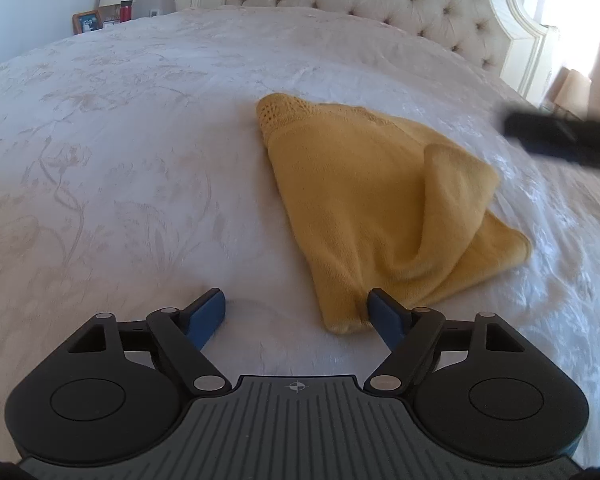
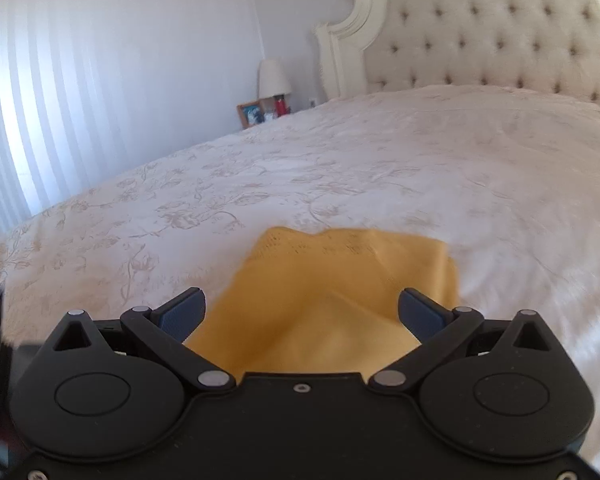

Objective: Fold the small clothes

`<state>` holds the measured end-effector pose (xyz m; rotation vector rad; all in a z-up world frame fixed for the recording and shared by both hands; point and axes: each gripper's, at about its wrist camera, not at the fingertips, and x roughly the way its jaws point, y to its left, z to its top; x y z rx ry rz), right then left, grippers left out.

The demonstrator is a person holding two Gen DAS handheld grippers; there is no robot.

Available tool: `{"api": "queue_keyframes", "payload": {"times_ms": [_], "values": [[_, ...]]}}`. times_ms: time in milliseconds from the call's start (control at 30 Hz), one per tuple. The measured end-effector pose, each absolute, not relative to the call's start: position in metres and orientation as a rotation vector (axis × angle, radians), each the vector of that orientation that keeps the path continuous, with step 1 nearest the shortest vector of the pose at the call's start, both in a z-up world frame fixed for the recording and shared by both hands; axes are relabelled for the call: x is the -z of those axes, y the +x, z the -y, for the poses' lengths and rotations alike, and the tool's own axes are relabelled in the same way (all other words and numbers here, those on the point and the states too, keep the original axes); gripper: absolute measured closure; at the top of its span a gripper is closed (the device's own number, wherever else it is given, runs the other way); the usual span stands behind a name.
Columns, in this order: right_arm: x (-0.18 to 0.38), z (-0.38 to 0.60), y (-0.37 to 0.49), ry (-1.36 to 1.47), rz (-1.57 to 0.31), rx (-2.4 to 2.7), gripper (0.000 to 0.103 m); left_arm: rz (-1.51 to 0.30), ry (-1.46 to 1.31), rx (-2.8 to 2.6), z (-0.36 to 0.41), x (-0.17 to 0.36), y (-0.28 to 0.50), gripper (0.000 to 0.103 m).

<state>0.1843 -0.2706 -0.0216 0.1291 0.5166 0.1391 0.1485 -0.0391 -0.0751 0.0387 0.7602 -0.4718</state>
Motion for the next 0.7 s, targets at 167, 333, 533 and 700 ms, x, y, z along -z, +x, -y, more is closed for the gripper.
{"api": "queue_keyframes", "payload": {"times_ms": [167, 333, 533, 700], "values": [[0.030, 0.268, 0.231, 0.128, -0.641, -0.161, 0.016, -0.733, 0.168, 0.504, 0.041, 0.084, 0.134, 0.022], [0.045, 0.275, 0.238, 0.081, -0.809, -0.159, 0.060, -0.734, 0.130, 0.519, 0.034, 0.084, 0.136, 0.022], [0.054, 0.292, 0.175, -0.005, -0.955, -0.128, 0.063, -0.736, 0.114, 0.543, 0.028, 0.084, 0.138, 0.022], [0.045, 0.313, 0.138, 0.049, -0.928, -0.080, 0.058, -0.763, 0.114, 0.568, 0.023, 0.073, 0.139, 0.021]]}}
